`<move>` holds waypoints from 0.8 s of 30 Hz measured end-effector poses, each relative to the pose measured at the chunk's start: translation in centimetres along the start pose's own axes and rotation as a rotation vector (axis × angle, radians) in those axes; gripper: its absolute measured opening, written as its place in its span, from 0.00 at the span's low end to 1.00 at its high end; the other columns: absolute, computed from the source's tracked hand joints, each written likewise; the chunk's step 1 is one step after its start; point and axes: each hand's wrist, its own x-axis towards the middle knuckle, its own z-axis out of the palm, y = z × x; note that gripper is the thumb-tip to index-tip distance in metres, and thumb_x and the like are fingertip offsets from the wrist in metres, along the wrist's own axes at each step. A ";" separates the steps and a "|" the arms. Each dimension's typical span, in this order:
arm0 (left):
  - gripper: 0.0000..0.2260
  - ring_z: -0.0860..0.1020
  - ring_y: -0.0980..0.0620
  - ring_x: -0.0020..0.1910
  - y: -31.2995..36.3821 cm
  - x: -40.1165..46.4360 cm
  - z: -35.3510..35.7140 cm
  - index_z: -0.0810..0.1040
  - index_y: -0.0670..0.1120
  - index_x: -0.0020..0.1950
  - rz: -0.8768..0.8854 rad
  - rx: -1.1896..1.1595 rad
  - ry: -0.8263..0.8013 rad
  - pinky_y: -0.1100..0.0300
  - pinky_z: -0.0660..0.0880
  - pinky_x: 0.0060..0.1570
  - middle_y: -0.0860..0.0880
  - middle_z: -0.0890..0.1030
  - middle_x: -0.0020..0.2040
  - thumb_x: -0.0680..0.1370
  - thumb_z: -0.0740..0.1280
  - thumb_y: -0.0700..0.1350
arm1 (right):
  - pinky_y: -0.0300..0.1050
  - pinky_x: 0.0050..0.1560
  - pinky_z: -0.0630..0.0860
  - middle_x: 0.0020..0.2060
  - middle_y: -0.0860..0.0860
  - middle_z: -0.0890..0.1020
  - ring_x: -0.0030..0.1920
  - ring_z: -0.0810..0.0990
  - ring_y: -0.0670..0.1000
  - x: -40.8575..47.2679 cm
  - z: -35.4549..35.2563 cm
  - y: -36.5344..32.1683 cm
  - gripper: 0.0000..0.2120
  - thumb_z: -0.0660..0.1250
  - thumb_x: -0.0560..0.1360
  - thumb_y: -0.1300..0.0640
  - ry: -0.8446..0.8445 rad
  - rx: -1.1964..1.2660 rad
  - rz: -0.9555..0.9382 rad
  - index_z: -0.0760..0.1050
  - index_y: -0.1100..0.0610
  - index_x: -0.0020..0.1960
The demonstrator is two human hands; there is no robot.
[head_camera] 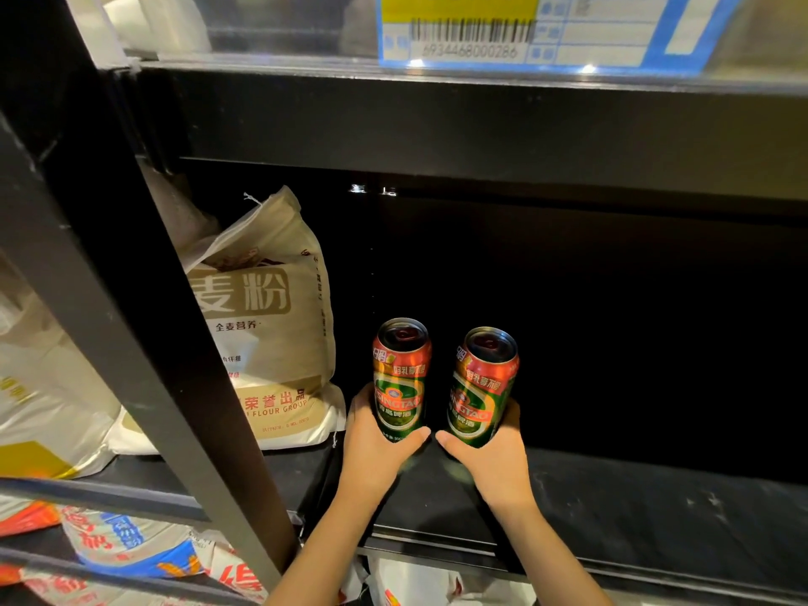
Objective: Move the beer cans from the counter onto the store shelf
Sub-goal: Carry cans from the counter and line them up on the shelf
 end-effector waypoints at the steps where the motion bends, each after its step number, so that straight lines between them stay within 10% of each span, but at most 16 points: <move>1: 0.34 0.76 0.53 0.56 0.0 0.0 0.0 0.67 0.50 0.63 -0.003 -0.006 -0.027 0.56 0.74 0.56 0.49 0.76 0.56 0.60 0.77 0.51 | 0.52 0.54 0.78 0.52 0.52 0.78 0.53 0.79 0.52 -0.1 0.0 -0.1 0.38 0.82 0.57 0.53 0.013 -0.008 -0.005 0.66 0.55 0.61; 8: 0.29 0.75 0.62 0.51 0.0 -0.2 -0.2 0.66 0.54 0.59 0.022 -0.052 -0.052 0.71 0.70 0.49 0.57 0.76 0.51 0.66 0.76 0.38 | 0.42 0.50 0.76 0.52 0.52 0.78 0.51 0.79 0.51 -0.3 -0.2 -0.3 0.36 0.81 0.59 0.57 0.057 0.001 0.010 0.68 0.58 0.61; 14: 0.32 0.78 0.55 0.54 -0.2 -0.1 -0.2 0.67 0.55 0.59 0.002 -0.063 0.001 0.57 0.75 0.55 0.53 0.78 0.54 0.62 0.79 0.41 | 0.38 0.49 0.74 0.49 0.49 0.79 0.49 0.79 0.47 -0.5 -0.9 -0.8 0.29 0.79 0.64 0.60 0.002 0.050 -0.006 0.70 0.56 0.60; 24: 0.35 0.76 0.53 0.56 -0.2 0.0 0.0 0.66 0.46 0.64 0.013 -0.028 -0.011 0.61 0.73 0.54 0.48 0.76 0.57 0.62 0.79 0.40 | 0.46 0.56 0.76 0.54 0.51 0.77 0.54 0.77 0.49 -0.2 -0.3 -0.3 0.36 0.80 0.61 0.58 -0.010 -0.039 -0.055 0.66 0.58 0.64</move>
